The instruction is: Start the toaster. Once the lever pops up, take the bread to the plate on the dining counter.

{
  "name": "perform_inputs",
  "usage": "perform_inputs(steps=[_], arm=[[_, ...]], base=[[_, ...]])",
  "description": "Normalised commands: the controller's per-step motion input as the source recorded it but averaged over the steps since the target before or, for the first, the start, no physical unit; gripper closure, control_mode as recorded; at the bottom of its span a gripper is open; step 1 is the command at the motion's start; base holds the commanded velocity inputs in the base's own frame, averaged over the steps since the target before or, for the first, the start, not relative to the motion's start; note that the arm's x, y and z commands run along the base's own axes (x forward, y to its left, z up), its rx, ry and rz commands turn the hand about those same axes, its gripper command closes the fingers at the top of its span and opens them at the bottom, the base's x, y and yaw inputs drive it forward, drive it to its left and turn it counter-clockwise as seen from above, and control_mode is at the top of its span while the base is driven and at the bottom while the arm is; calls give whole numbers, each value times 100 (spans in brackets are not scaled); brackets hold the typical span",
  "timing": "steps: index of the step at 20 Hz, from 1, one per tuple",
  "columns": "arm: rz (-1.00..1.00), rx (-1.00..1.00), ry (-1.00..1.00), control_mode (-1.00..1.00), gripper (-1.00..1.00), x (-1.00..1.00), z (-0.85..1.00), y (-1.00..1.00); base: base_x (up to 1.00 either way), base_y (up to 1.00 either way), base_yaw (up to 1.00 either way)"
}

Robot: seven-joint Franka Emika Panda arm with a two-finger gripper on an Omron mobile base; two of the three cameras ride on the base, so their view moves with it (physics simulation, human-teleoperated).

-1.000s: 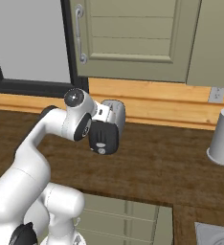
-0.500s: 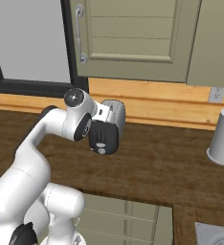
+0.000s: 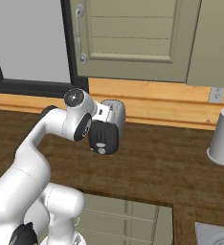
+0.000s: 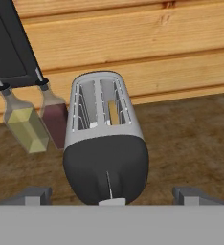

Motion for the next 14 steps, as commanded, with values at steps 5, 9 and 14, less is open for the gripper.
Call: perform_inputs(steps=[5,9,14], arm=[[0,0,0,-100,-100,0,0,0],[0,0,0,-100,-100,0,0,0],[0,0,0,-100,-100,0,0,0]], base=[[0,0,0],[0,0,0],[0,0,0]])
